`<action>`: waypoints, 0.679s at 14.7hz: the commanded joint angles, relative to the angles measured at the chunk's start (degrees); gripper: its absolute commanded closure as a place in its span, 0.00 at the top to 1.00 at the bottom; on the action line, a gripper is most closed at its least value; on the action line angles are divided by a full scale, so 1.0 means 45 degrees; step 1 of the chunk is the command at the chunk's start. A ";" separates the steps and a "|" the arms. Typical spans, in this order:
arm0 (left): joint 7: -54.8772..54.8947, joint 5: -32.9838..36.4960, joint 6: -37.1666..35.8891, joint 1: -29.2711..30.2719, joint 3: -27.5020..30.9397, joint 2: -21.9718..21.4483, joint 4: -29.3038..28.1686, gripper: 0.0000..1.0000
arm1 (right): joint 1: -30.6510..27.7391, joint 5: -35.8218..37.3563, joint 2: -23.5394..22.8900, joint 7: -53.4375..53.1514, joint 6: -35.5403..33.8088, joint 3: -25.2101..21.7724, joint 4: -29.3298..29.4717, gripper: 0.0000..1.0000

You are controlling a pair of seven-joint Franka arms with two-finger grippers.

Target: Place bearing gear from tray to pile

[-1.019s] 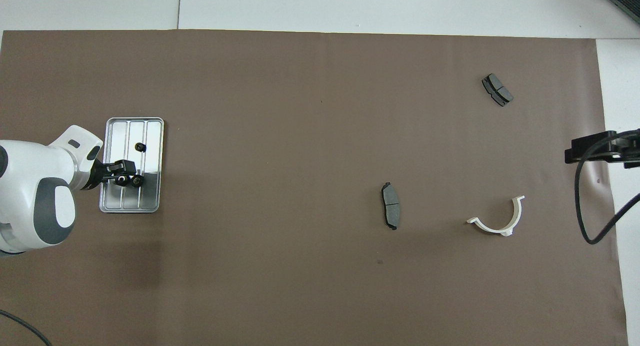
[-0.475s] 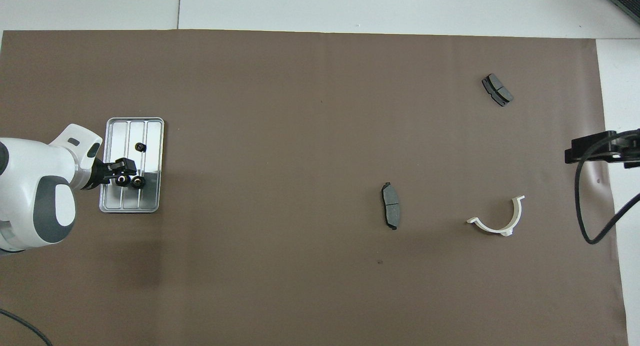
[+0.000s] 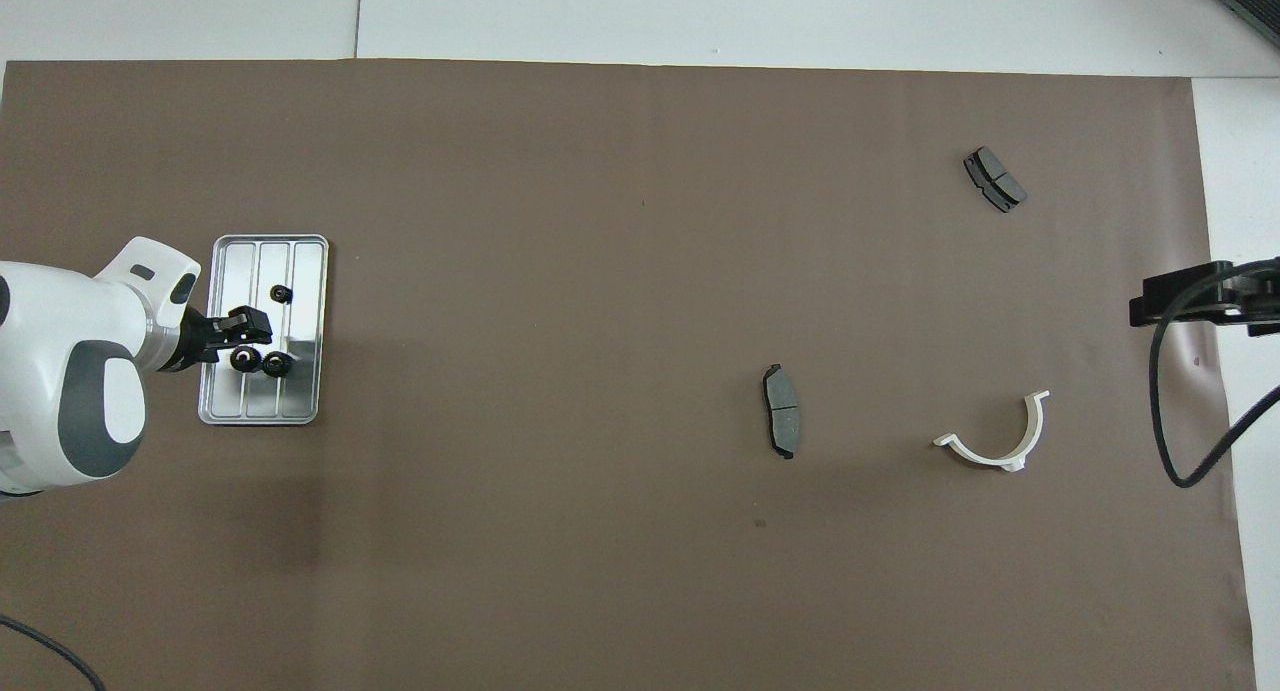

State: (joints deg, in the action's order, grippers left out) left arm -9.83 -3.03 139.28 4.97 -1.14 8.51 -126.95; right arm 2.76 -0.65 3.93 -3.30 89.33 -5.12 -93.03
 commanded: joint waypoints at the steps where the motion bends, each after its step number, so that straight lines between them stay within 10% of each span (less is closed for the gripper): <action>1: -0.0412 -0.0088 -0.0208 -0.0069 0.0057 -0.0232 -0.0187 0.69 | -0.0145 -0.0030 0.0044 -0.0107 -0.0046 0.0143 0.0009 1.00; 10: -0.0863 -0.0108 0.0261 0.0087 0.0057 -0.0251 -0.0577 0.68 | -0.0145 -0.0030 0.0044 -0.0107 -0.0046 0.0142 0.0009 1.00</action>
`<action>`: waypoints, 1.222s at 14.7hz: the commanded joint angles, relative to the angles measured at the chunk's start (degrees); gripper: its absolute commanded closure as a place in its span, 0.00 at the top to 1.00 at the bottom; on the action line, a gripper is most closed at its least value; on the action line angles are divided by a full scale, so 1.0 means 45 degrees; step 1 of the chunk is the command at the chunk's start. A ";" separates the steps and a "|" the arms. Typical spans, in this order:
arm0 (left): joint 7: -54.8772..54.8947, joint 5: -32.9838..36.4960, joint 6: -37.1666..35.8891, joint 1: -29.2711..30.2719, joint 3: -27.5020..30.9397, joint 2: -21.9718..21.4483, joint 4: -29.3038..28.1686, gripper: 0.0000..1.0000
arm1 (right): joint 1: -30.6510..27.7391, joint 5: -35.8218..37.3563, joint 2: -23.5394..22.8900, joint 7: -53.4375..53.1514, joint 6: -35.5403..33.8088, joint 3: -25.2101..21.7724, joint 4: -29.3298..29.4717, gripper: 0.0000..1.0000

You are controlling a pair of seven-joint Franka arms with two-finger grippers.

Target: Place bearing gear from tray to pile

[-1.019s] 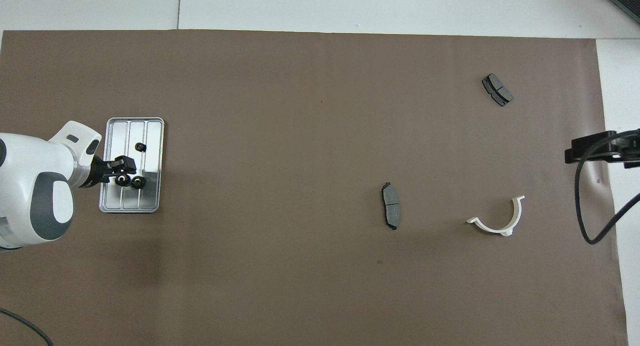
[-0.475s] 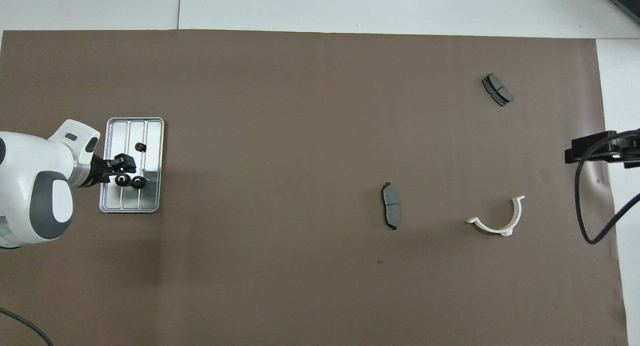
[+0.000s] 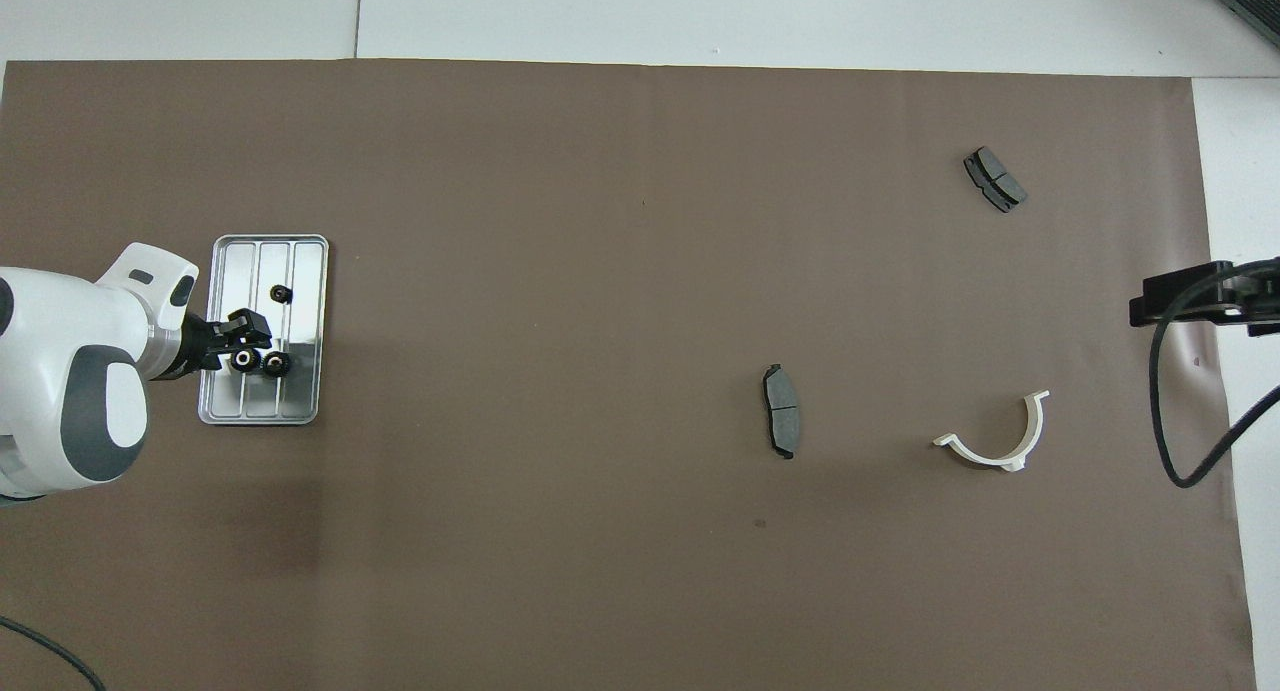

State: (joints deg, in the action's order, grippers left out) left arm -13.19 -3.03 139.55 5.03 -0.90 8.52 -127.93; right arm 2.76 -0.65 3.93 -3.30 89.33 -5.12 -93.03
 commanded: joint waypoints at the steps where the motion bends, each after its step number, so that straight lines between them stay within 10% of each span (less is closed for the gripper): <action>1: -0.0115 -0.0107 0.0219 0.0093 0.0005 -0.0252 -0.0417 0.68 | -0.0145 -0.0030 0.0044 -0.0107 -0.0046 0.0123 0.0009 1.00; 18: -0.0115 -0.0087 0.0258 0.0113 0.0025 -0.0174 -0.0144 0.54 | -0.0145 -0.0030 0.0044 -0.0107 -0.0046 0.0143 0.0009 1.00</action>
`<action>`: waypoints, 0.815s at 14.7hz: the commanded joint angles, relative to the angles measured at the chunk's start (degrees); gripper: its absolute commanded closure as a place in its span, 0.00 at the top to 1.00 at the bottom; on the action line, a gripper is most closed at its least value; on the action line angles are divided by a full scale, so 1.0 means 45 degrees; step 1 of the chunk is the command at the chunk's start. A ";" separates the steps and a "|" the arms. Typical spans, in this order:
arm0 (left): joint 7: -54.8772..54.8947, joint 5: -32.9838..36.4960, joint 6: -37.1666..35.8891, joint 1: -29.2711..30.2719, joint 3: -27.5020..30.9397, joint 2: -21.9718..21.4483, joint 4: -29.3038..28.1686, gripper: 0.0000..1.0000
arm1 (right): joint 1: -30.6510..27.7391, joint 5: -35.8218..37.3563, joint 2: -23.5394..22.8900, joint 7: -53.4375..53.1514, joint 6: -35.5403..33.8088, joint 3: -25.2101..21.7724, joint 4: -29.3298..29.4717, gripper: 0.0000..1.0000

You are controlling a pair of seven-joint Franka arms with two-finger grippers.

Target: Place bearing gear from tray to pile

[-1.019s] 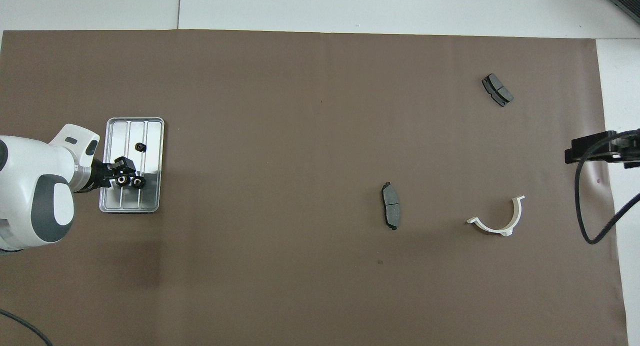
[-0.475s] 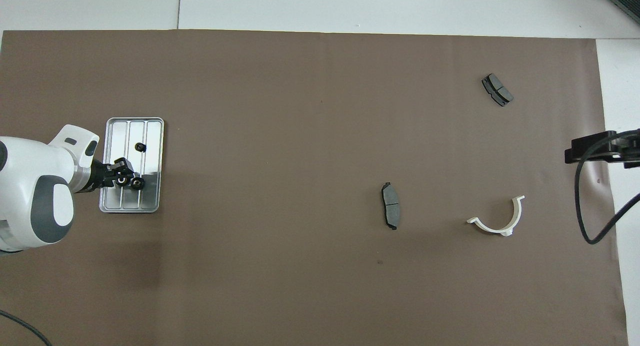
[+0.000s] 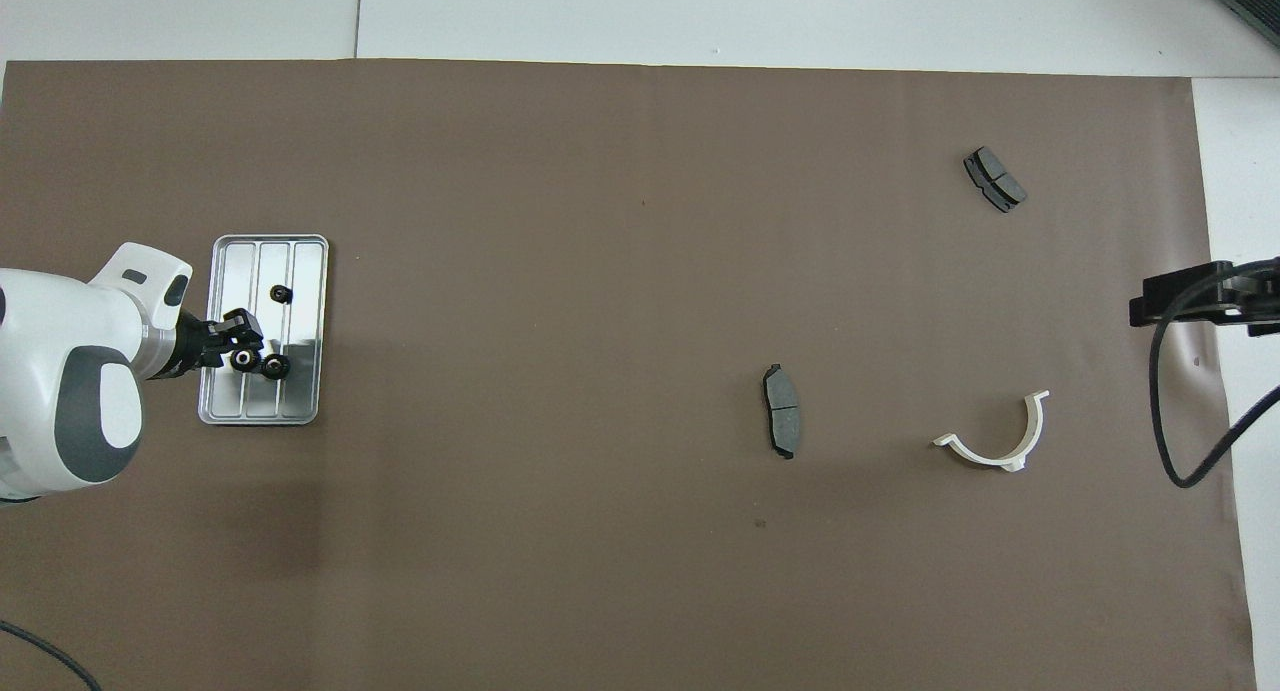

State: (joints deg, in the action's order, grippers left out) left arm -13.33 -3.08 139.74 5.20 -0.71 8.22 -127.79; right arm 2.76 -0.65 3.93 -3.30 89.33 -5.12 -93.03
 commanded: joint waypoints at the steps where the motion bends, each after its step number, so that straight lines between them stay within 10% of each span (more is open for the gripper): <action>1: -0.0085 -0.0078 0.0236 0.0076 -0.0019 -0.0128 -0.0273 0.54 | -0.0145 -0.0030 0.0044 -0.0107 -0.0046 0.0143 0.0009 1.00; 12: -0.0066 -0.0078 0.0353 0.0095 -0.0019 -0.0225 -0.0665 0.50 | -0.0145 -0.0030 0.0044 -0.0107 -0.0046 0.0143 0.0009 1.00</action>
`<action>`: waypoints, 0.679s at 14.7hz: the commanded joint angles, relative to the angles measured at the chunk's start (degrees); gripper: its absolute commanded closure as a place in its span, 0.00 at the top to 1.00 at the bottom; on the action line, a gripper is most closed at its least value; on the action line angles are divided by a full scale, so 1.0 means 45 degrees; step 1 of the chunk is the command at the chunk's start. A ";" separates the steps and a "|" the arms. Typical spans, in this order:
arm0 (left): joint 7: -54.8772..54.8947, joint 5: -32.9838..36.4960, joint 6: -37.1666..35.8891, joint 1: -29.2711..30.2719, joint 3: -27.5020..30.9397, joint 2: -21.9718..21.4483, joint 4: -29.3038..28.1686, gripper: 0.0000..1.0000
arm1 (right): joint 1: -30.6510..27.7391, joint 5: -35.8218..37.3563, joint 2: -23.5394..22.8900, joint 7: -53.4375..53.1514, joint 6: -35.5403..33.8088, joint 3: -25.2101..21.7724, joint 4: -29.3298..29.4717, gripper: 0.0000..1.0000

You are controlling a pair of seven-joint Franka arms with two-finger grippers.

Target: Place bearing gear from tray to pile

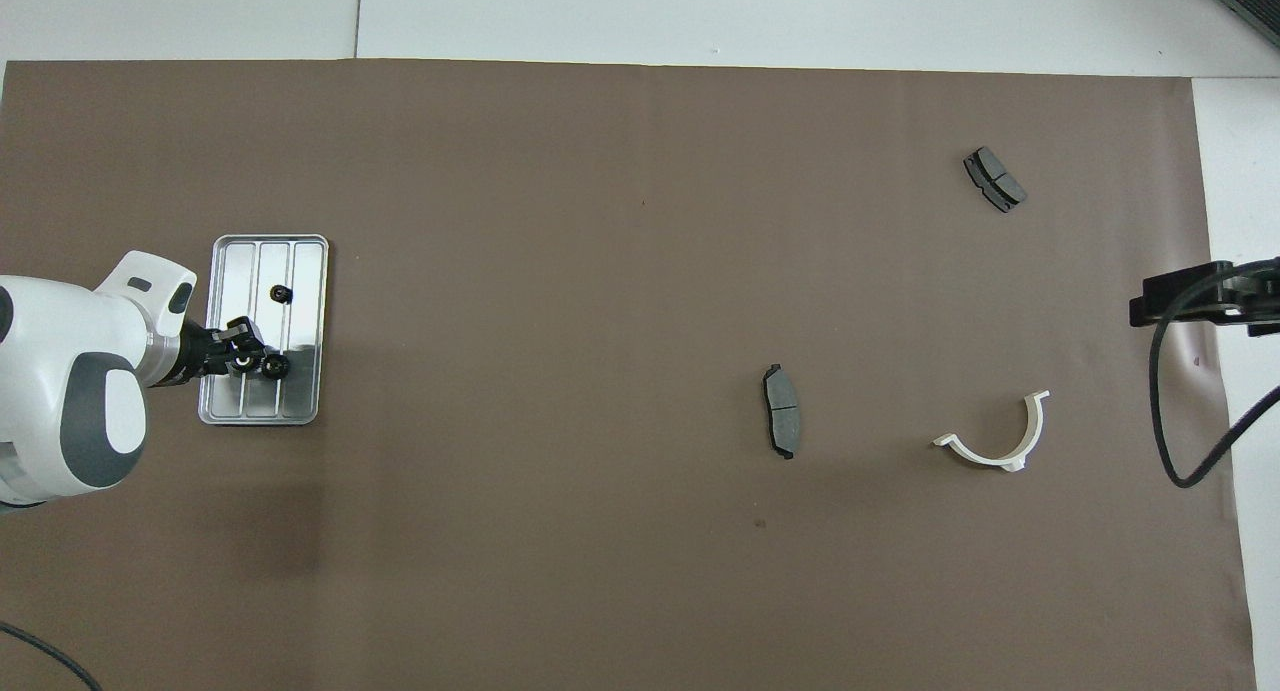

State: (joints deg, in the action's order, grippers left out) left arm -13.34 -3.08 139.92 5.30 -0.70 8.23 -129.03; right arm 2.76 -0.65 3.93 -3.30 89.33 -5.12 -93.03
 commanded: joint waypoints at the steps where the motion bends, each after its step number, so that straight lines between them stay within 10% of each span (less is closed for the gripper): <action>1: -0.0062 -0.0078 0.0314 0.0072 -0.0020 -0.0228 -0.0428 0.50 | -0.0145 -0.0030 0.0044 -0.0107 -0.0046 0.0143 0.0009 1.00; 5: -0.0023 -0.0078 0.0333 0.0072 -0.0020 -0.0247 -0.0487 0.46 | -0.0145 -0.0030 0.0044 -0.0107 -0.0046 0.0123 0.0008 1.00; 7: -0.0003 -0.0078 0.0314 0.0072 -0.0020 -0.0228 -0.0410 0.09 | -0.0145 -0.0030 0.0044 -0.0107 -0.0046 0.0123 0.0009 1.00; 10: 0.0055 -0.0039 0.0158 0.0033 -0.0020 -0.0189 0.0078 0.00 | -0.0145 -0.0030 0.0044 -0.0107 -0.0046 0.0142 0.0009 1.00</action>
State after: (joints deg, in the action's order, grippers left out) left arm -13.34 -3.08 140.05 5.34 -0.71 8.21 -129.18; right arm 2.76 -0.65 3.93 -3.30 89.33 -5.12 -93.03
